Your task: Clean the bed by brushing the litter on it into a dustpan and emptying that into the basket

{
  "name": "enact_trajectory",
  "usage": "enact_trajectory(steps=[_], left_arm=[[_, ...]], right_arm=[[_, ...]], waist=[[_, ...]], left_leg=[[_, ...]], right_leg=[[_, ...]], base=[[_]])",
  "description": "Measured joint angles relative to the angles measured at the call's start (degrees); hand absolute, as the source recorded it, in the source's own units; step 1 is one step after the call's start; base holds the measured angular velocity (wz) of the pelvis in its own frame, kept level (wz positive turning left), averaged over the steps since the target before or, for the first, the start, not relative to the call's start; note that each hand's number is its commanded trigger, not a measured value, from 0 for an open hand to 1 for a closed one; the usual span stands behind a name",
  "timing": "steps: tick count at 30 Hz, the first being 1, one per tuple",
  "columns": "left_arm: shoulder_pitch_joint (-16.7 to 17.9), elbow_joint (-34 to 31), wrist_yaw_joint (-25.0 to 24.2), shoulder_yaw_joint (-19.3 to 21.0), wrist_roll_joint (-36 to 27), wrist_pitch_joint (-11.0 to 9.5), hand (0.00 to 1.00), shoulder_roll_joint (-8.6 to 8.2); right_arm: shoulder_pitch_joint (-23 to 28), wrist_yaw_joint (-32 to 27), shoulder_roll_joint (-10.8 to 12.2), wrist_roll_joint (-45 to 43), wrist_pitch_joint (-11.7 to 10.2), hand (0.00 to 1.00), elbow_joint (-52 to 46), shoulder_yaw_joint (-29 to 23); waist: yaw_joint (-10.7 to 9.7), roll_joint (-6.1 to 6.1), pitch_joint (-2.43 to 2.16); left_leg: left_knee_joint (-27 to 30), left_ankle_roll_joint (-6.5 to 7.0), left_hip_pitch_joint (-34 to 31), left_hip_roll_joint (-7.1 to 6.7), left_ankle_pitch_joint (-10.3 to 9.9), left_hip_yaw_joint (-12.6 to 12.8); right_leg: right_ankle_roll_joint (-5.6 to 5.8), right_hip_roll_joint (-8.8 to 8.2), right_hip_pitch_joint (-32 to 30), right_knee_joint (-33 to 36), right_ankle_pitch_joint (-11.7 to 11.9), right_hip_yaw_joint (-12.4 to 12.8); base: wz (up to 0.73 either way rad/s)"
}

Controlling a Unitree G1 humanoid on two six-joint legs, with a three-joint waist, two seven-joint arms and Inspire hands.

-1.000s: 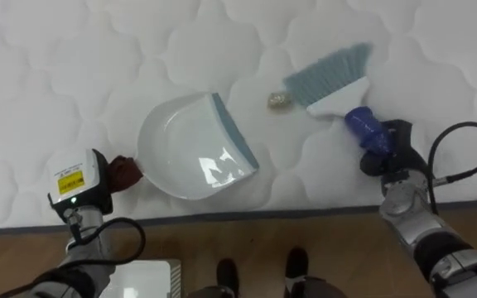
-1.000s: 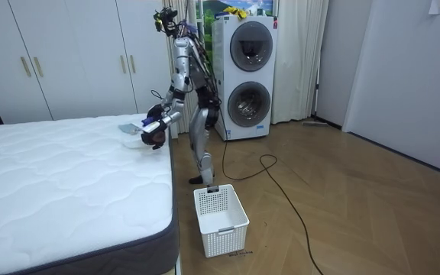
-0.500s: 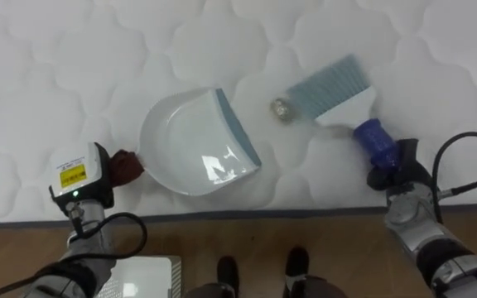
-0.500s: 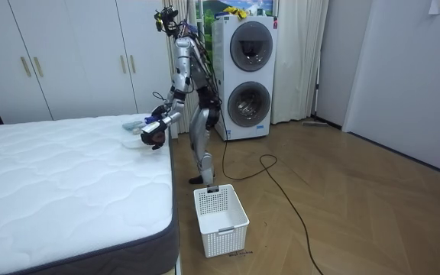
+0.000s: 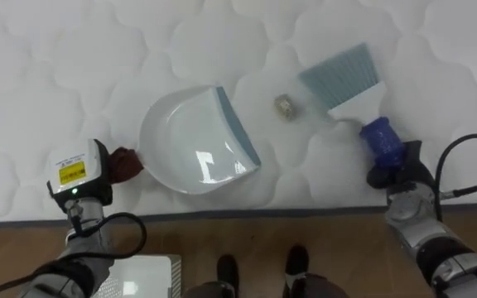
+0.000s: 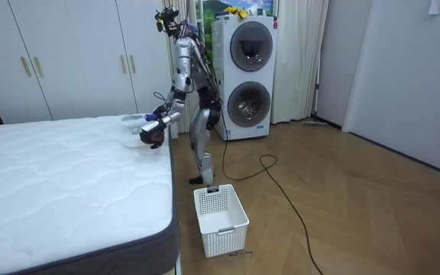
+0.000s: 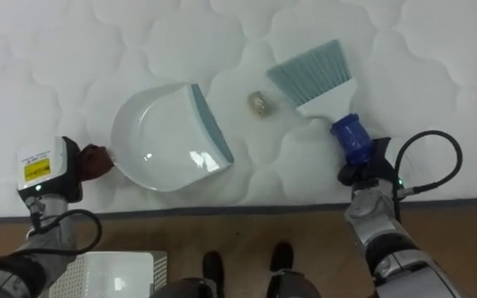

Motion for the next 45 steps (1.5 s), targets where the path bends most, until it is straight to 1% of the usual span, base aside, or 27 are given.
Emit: enact_trajectory(steps=[1,3,5,6,9,11,12,14,15,16,17,18,19,20,21,22,23,25,26,28,29,32,36,39,42,44,45], left_arm=[[0.0,0.0,0.0,0.0,0.2,0.4,1.00,0.06],[0.0,0.0,0.0,0.0,0.2,0.9,1.00,0.13],[0.0,0.0,0.0,0.0,0.2,1.1,1.00,0.43],[0.0,0.0,0.0,0.0,0.2,1.2,1.00,0.45],[-0.2,0.0,0.1,0.0,1.7,1.8,1.00,1.01],[-0.8,0.0,0.9,0.0,1.7,1.8,1.00,1.95],[-0.8,0.0,1.3,0.0,1.8,1.8,1.00,2.29],[-1.2,-0.1,1.8,-0.1,2.0,1.8,1.00,3.61],[-1.3,-0.1,1.8,-0.1,2.3,1.8,1.00,3.81],[-1.7,-0.1,2.1,-0.1,3.2,1.8,1.00,4.31],[-2.1,-0.2,2.5,-0.1,4.2,1.9,1.00,4.93],[-2.2,-0.3,2.7,-0.1,4.2,1.9,1.00,5.17],[-2.6,-0.4,2.9,-0.1,4.3,2.0,1.00,5.49],[-3.0,-0.4,3.0,-0.1,5.0,2.0,1.00,5.83],[-3.1,-0.4,3.1,-0.1,5.7,2.0,1.00,6.16],[-3.1,-0.5,3.9,-0.1,6.4,1.9,1.00,7.08],[-3.2,-0.5,4.2,-0.1,6.4,1.9,1.00,8.04],[-3.4,-0.7,4.2,-0.7,6.7,2.0,1.00,9.18],[-3.5,-0.7,4.2,-1.1,6.7,2.0,1.00,9.48],[-3.6,-0.7,4.2,-1.4,6.7,2.1,1.00,9.53],[-3.7,-0.7,4.2,-1.5,6.7,2.2,1.00,9.54],[-3.9,-1.3,4.2,-1.5,6.7,2.7,1.00,9.54],[-3.9,-1.6,4.1,-1.7,6.8,2.7,1.00,9.54],[-4.0,-1.9,4.1,-1.7,6.8,3.1,1.00,9.61],[-4.0,-2.2,3.5,-2.2,6.7,3.9,1.00,9.65],[-4.0,-3.7,3.2,-2.2,6.8,4.8,1.00,9.79],[-4.0,-4.1,3.0,-2.2,6.8,4.8,1.00,9.84]], right_arm=[[0.0,0.0,-0.2,-0.5,0.3,1.00,-0.1,0.0],[0.2,0.0,-0.6,-1.3,0.8,1.00,0.0,0.0],[0.2,0.2,-1.2,-1.5,1.8,1.00,0.6,0.0],[0.2,0.2,-1.5,-1.5,2.1,1.00,0.8,0.0],[0.2,0.4,-3.2,-1.6,3.7,1.00,2.2,0.2],[0.1,0.5,-5.0,-2.0,4.6,1.00,3.1,0.2],[0.1,0.5,-5.4,-2.4,4.7,1.00,3.2,0.2],[-0.3,0.5,-7.2,-5.8,5.1,1.00,4.9,0.2],[-0.4,0.5,-7.7,-6.6,5.4,1.00,5.1,0.2],[-0.7,0.5,-8.7,-8.7,6.2,1.00,5.1,0.2],[-1.4,0.5,-9.6,-10.8,6.8,1.00,5.1,0.2],[-1.9,0.5,-10.0,-11.4,6.9,1.00,5.1,0.3],[-2.6,0.5,-11.1,-12.5,7.0,1.00,5.1,0.5],[-3.0,0.5,-12.4,-13.0,6.9,1.00,5.1,1.2],[-3.3,0.5,-13.1,-13.1,6.9,1.00,5.1,1.5],[-4.3,0.5,-14.1,-13.7,7.1,1.00,5.0,2.0],[-5.2,0.4,-15.0,-14.4,7.3,1.00,5.0,2.5],[-6.1,0.0,-16.2,-15.1,7.5,1.00,5.0,3.0],[-6.5,-0.3,-16.8,-15.2,7.5,1.00,4.8,4.0],[-7.3,-0.6,-17.0,-16.8,7.4,1.00,4.8,4.8],[-7.4,-0.6,-16.9,-19.4,7.5,1.00,4.7,5.0],[-7.5,-0.6,-16.9,-26.3,7.5,1.00,4.3,6.1],[-9.0,-0.6,-16.9,-33.1,7.7,1.00,4.3,7.4],[-10.6,-0.6,-16.9,-37.9,8.4,1.00,4.3,9.0],[-11.0,-0.6,-16.9,-44.7,8.9,1.00,3.5,11.4],[-11.3,-0.6,-16.9,-50.8,9.4,1.00,1.9,12.6],[-11.5,-0.6,-16.9,-52.5,9.4,1.00,1.7,12.7]], waist=[[0.0,-0.17,-0.10],[0.1,-0.46,-0.27],[0.3,-1.09,-0.48],[0.3,-1.17,-0.50],[0.3,-1.85,-0.46],[0.2,-2.43,-0.36],[0.0,-2.59,-0.36],[-0.2,-3.51,-0.16],[-0.3,-3.67,-0.15],[-0.2,-4.19,-0.18],[-0.2,-4.54,-0.15],[-0.2,-4.73,-0.15],[-0.1,-5.01,-0.03],[0.0,-5.19,-0.02],[0.1,-5.27,-0.02],[0.2,-5.52,-0.01],[0.1,-5.72,0.01],[0.1,-6.06,-0.02],[0.1,-6.23,0.03],[0.1,-6.49,0.17],[0.2,-6.80,0.35],[0.5,-7.29,0.63],[0.6,-7.44,0.66],[0.8,-7.93,0.67],[1.2,-8.74,0.67],[1.7,-9.48,0.71],[1.8,-9.57,0.69]], left_leg=[[0.1,0.02,0.0,-0.40,0.0,0.0],[0.1,0.22,0.0,-0.44,0.1,0.3],[0.5,0.28,0.0,-0.40,0.2,0.6],[0.5,0.28,0.0,-0.40,0.2,0.6],[1.4,0.36,-0.6,-0.34,0.1,0.7],[2.3,0.37,-1.7,-0.24,0.1,0.7],[2.4,0.37,-2.1,-0.18,0.1,0.8],[3.2,0.37,-3.1,-0.04,0.1,0.7],[3.4,0.36,-3.4,0.07,0.1,0.7],[3.9,0.36,-4.1,0.47,0.1,0.8],[4.2,0.34,-4.7,0.52,0.1,0.8],[4.4,0.33,-4.9,0.53,0.1,0.9],[4.6,0.29,-5.0,0.58,0.0,0.9],[4.7,0.22,-5.0,0.71,-0.1,0.8],[4.8,0.17,-5.1,0.83,-0.2,0.8],[4.9,0.01,-5.1,1.31,-0.6,0.8],[4.9,-0.09,-5.1,1.42,-0.7,0.8],[4.9,-0.16,-5.1,1.42,-0.7,0.8],[5.0,-0.19,-5.1,1.47,-0.7,0.8],[5.0,-0.21,-5.1,1.51,-0.7,0.9],[5.2,-0.21,-5.1,1.60,-0.7,1.1],[6.2,-0.18,-5.5,1.92,-0.7,1.1],[6.4,0.02,-5.9,1.85,-0.9,1.0],[6.3,0.04,-6.2,1.57,-0.9,0.9],[6.3,0.00,-6.2,1.54,-0.9,1.1],[6.2,-0.01,-6.5,1.61,-0.9,1.2],[6.2,-0.01,-6.6,1.65,-0.9,1.2]], right_leg=[[0.02,0.01,-0.2,0.3,-0.1,0.3],[0.02,0.00,-0.3,0.4,-0.1,0.6],[0.02,0.07,-0.5,0.5,-0.1,1.1],[0.02,0.06,-0.5,0.6,0.0,1.1],[0.00,0.00,-1.2,1.4,0.0,1.5],[-0.07,-0.08,-2.2,2.3,0.0,1.6],[-0.13,-0.13,-2.4,2.4,0.1,1.6],[-0.34,-0.36,-3.5,3.2,0.2,1.5],[-0.36,-0.34,-3.7,3.1,0.2,1.5],[-0.43,-0.29,-4.4,3.2,0.2,1.6],[-0.56,0.08,-4.8,3.1,0.3,1.7],[-0.67,0.11,-5.0,3.1,0.4,1.6],[-0.84,0.14,-5.1,3.1,0.6,1.5],[-0.92,0.15,-5.1,3.2,0.7,1.5],[-0.97,0.21,-5.1,3.2,0.7,1.5],[-1.19,0.25,-5.1,3.2,0.9,1.2],[-1.36,0.31,-5.1,3.2,1.0,1.0],[-1.53,0.40,-5.0,3.2,1.1,0.7],[-1.69,0.35,-5.0,3.3,1.1,0.3],[-1.80,0.25,-5.0,3.5,1.1,0.1],[-1.86,0.20,-5.0,3.7,1.1,0.1],[-1.77,0.16,-5.0,4.0,0.9,0.1],[-1.60,0.05,-5.3,4.0,1.0,0.0],[-1.57,-0.02,-5.7,4.1,1.0,-0.1],[-1.66,0.08,-5.7,4.2,0.9,0.1],[-1.71,0.09,-6.0,4.0,0.9,-0.1],[-1.72,0.11,-6.0,3.9,0.9,-0.2]], base=[[0.00],[-0.02],[-0.05],[-0.05],[-0.03],[0.00],[0.00],[0.00],[0.00],[-0.03],[-0.06],[-0.07],[-0.04],[0.00],[-0.06],[-0.08],[-0.06],[0.00],[0.00],[0.00],[0.00],[0.00],[0.00],[0.00],[0.00],[0.00],[0.00]])
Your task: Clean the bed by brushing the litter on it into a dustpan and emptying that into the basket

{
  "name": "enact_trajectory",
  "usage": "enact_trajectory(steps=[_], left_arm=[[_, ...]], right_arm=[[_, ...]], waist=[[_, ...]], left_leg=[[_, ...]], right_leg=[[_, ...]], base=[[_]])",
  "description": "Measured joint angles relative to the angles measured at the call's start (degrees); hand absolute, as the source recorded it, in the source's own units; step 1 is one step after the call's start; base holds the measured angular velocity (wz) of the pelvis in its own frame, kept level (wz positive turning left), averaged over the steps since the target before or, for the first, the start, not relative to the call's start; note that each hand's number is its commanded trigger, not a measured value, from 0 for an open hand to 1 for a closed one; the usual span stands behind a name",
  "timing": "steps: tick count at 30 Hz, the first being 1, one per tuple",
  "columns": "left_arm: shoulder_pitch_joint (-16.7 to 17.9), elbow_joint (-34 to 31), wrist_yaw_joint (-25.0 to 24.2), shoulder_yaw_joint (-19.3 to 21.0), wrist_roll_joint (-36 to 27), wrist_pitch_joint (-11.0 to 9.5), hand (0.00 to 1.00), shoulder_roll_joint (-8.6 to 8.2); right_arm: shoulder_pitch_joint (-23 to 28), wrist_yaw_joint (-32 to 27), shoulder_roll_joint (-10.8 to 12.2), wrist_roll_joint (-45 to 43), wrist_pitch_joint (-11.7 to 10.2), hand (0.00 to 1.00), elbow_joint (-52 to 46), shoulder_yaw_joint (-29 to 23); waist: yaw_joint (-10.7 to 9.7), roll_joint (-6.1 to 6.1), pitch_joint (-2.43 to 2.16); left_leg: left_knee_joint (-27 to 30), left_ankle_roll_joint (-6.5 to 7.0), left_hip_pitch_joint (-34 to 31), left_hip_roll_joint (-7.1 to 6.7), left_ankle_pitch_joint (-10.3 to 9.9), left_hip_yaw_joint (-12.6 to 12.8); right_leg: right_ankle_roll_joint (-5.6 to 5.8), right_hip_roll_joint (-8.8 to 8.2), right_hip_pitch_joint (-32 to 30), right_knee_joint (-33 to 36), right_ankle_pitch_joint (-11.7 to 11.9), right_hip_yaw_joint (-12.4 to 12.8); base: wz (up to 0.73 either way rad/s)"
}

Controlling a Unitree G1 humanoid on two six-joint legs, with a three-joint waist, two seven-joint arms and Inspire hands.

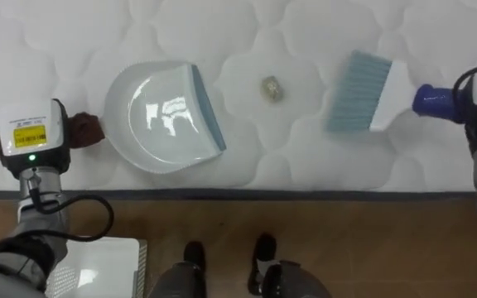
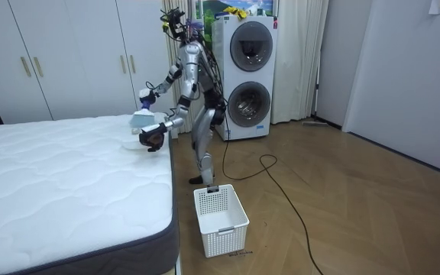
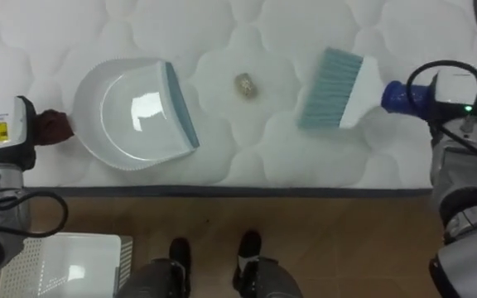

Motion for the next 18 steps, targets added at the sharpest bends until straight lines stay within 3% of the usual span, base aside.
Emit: enact_trajectory(steps=[10,18], left_arm=[[0.0,-2.0,-2.9,0.2,3.5,0.4,1.00,0.18],[0.0,-2.8,-4.2,0.2,3.5,0.8,1.00,0.18]], right_arm=[[-3.6,0.3,0.0,-14.6,1.1,1.00,-7.7,3.9],[-3.6,1.9,0.0,-15.7,1.7,1.00,-8.7,6.0]], waist=[[2.0,-0.79,-0.06],[2.2,-0.79,-0.06]], left_leg=[[-0.2,0.02,0.2,0.67,0.0,-0.5],[-0.8,0.03,0.2,0.71,0.0,-0.9]], right_leg=[[0.05,0.11,1.5,-2.0,0.6,-1.7],[0.16,0.01,1.9,-2.8,0.6,-2.7]], base=[[0.03],[0.03]])
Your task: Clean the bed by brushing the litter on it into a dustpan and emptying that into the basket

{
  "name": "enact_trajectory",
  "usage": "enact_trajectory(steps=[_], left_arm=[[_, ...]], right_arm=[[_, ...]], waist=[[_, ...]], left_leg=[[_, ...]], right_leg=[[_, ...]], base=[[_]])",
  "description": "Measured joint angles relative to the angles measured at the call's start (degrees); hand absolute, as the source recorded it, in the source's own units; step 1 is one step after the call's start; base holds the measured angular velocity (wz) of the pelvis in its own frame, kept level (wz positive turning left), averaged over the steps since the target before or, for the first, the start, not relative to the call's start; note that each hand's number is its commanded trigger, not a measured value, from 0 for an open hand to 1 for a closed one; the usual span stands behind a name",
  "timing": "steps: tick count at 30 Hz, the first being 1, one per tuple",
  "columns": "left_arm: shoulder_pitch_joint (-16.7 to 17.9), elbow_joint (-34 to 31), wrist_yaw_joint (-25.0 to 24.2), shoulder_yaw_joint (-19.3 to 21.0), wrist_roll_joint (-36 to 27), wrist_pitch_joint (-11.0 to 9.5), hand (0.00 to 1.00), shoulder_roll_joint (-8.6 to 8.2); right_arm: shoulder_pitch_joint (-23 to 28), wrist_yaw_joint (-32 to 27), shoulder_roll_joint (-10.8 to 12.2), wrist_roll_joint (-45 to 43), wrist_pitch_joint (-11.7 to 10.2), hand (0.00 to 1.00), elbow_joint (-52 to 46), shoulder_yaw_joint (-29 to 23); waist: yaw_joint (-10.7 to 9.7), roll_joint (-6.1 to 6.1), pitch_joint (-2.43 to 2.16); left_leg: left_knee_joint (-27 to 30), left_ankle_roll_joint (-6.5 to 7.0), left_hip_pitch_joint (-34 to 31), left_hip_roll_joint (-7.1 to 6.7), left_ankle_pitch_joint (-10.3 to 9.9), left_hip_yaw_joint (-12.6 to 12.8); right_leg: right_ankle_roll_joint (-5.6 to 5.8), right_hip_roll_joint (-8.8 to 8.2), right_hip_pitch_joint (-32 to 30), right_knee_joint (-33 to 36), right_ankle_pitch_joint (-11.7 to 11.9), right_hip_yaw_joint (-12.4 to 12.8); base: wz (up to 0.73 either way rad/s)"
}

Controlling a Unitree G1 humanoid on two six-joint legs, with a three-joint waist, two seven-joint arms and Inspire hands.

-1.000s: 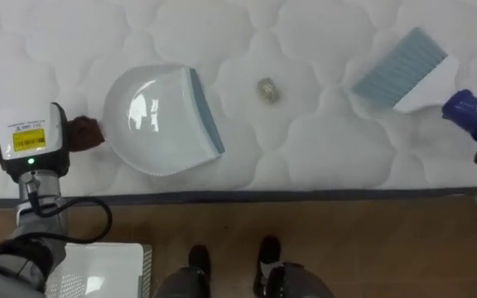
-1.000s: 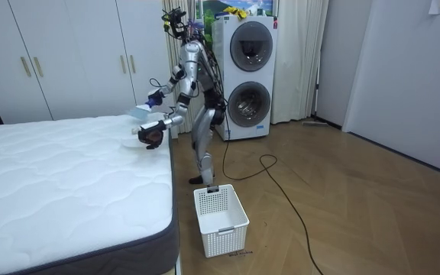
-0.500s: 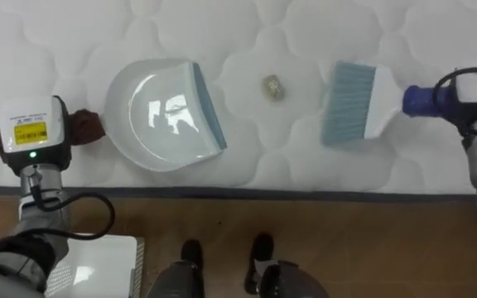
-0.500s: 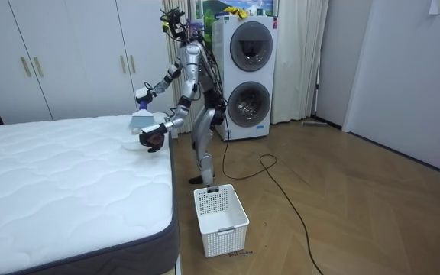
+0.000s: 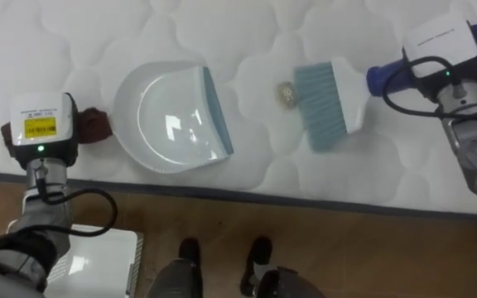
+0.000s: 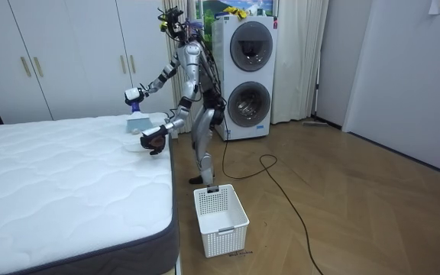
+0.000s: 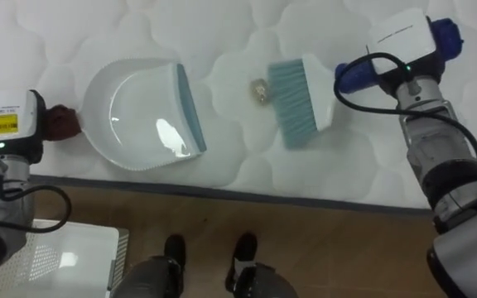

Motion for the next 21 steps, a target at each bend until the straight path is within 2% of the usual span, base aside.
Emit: enact_trajectory(steps=[12,15,17,21], left_arm=[[0.0,-0.7,-0.1,-0.3,-0.1,1.1,1.00,-0.01],[0.0,-1.1,-0.5,-0.6,-0.2,1.4,1.00,-0.09],[0.0,-1.5,-1.4,-0.5,-0.2,1.4,1.00,-0.24],[0.0,-2.7,-1.5,-0.4,-0.1,1.4,1.00,-0.29]], right_arm=[[0.0,0.5,0.0,-0.1,0.1,1.00,0.6,0.0],[0.1,0.6,0.0,1.3,1.3,1.00,1.0,1.1],[0.2,0.6,0.0,1.9,1.8,1.00,1.0,1.6],[0.9,0.6,0.0,2.3,2.5,1.00,1.3,1.5]], waist=[[-0.1,0.10,0.05],[-0.1,0.35,0.23],[0.0,0.85,0.57],[0.2,1.38,0.86]], left_leg=[[-0.1,-0.01,-0.1,0.01,0.0,-0.1],[0.0,-0.01,-0.1,0.04,0.0,-0.3],[0.0,-0.01,-0.2,0.05,0.0,-0.6],[0.0,-0.06,-0.8,0.05,-0.1,-1.0]], right_leg=[[-0.02,0.01,0.0,-0.1,0.0,-0.3],[-0.07,-0.06,0.2,-0.1,0.0,-1.1],[-0.21,-0.18,0.4,-0.1,0.1,-1.9],[-0.29,-0.16,0.1,-0.1,0.2,-2.5]], base=[[0.00],[0.00],[0.04],[0.06]])
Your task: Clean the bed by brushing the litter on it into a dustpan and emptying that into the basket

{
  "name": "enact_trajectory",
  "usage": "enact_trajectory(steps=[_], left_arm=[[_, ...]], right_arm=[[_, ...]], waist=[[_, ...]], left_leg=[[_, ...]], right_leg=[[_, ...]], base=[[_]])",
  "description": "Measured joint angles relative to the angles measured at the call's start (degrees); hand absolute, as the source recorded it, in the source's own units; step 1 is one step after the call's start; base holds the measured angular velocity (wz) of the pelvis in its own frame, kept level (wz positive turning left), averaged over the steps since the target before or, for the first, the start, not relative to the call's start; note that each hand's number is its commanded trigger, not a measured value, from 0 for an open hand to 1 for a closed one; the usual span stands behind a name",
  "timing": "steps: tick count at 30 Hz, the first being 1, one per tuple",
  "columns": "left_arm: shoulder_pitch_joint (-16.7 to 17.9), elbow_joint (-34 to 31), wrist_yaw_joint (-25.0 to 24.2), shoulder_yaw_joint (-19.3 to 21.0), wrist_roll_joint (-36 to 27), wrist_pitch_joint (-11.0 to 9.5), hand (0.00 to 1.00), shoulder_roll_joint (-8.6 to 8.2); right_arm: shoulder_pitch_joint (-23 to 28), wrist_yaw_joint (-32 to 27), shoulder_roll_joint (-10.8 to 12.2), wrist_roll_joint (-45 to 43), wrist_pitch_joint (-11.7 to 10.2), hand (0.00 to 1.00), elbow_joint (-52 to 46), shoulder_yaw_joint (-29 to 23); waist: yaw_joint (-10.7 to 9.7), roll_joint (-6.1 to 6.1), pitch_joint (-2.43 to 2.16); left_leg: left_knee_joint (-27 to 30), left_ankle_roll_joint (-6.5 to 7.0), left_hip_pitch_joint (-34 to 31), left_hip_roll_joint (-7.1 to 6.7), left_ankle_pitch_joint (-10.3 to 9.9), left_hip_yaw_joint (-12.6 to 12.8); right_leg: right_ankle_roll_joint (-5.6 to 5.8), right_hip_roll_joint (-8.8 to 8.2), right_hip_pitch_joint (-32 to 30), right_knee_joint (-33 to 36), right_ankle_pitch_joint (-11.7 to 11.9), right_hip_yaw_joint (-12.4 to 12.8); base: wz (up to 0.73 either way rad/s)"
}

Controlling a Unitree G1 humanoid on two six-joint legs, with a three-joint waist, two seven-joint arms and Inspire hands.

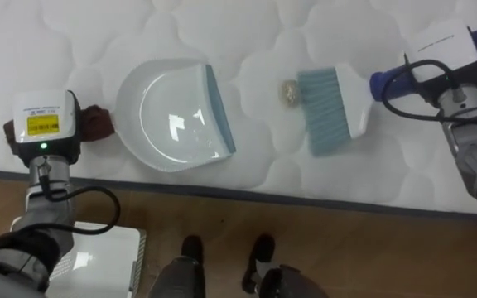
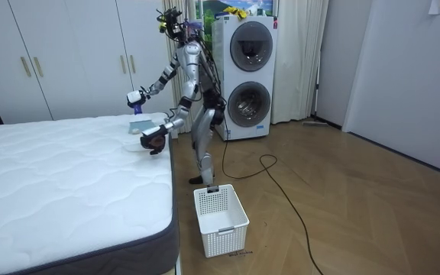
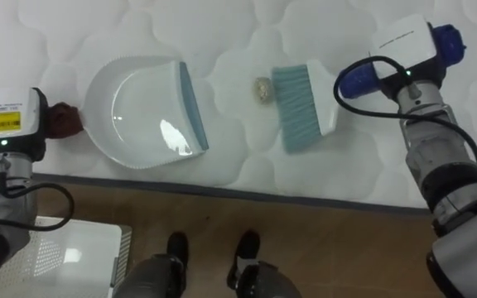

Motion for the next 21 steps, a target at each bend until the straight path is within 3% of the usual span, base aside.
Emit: enact_trajectory(steps=[16,21], left_arm=[[0.0,-1.0,-0.2,-0.4,0.0,0.3,1.00,-0.88],[0.2,-1.1,-0.3,-0.4,0.0,1.3,1.00,-1.96]], right_arm=[[0.5,-1.5,0.0,-0.4,0.1,1.00,1.4,-0.1],[0.6,-1.7,0.8,-1.0,2.4,1.00,-1.2,-0.1]], waist=[[0.7,0.50,0.10],[0.9,0.53,0.08]], left_leg=[[0.9,0.01,-0.3,-0.03,0.0,0.0],[0.4,-0.01,0.0,-0.17,0.0,0.3]], right_leg=[[-0.12,-0.36,0.0,0.8,0.1,-0.5],[-0.49,0.17,0.2,0.1,0.4,-0.5]], base=[[0.01],[-0.03]])
